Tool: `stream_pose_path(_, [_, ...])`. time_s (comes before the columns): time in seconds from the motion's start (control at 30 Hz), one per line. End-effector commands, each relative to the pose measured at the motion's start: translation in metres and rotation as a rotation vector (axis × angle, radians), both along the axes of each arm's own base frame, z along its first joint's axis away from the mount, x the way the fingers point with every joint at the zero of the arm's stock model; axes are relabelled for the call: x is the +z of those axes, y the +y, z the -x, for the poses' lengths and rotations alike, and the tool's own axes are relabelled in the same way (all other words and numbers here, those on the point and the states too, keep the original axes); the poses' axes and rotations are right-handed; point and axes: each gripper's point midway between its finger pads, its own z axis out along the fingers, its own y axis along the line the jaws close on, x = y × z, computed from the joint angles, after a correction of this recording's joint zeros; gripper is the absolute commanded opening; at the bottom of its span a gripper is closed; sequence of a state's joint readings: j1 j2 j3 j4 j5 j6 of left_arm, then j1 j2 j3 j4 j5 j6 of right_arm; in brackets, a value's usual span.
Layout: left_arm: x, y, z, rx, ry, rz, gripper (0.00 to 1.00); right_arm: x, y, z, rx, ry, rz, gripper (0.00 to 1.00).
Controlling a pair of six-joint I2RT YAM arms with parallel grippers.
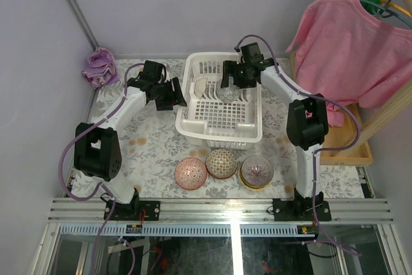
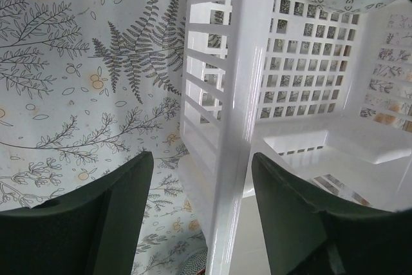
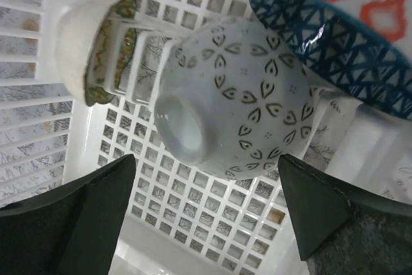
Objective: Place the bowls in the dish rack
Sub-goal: Adjust the bowl in the dish rack.
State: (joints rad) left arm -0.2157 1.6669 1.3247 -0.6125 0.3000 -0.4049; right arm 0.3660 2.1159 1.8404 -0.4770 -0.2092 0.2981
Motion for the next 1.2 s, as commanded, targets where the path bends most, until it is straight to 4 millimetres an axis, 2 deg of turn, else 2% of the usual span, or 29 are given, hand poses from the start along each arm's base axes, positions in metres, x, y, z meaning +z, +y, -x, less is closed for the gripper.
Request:
stream_pose_path(0.0, [0.005,-0.001,-0.009,-0.008,-0.046,0.017,0.62,-0.002,0.003,0.0,-0.095,0.063,-0.036,0.99])
stream_pose_path(0.13, [0.004,-0.001,-0.01,-0.01,-0.044,0.017,0.62,-0.012,-0.007,-0.005,-0.166,0.036,0.077,1.0])
stream_pose_path(0.27, [0.004,-0.002,-0.011,-0.012,-0.043,0.021,0.62,-0.021,-0.006,-0.005,-0.195,0.029,0.15,0.99])
stream_pose_path(0.47, [0.004,-0.002,-0.009,-0.016,-0.043,0.023,0.61,-0.039,0.001,-0.002,-0.223,0.035,0.19,0.99])
stream_pose_path(0.7, [0.004,-0.003,-0.009,-0.019,-0.044,0.025,0.61,-0.049,-0.002,0.005,-0.269,0.017,0.194,0.99])
stream_pose_path(0.8, [0.004,-0.003,-0.009,-0.019,-0.043,0.025,0.61,-0.043,0.004,0.009,-0.271,-0.003,0.127,1.0])
stream_pose_path(1.07, [0.003,-0.003,-0.009,-0.022,-0.044,0.026,0.61,0.001,0.028,0.014,-0.243,-0.104,-0.098,0.95])
stream_pose_path(1.17, [0.004,-0.003,-0.009,-0.021,-0.044,0.027,0.61,0.01,0.032,0.016,-0.232,-0.122,-0.141,0.95])
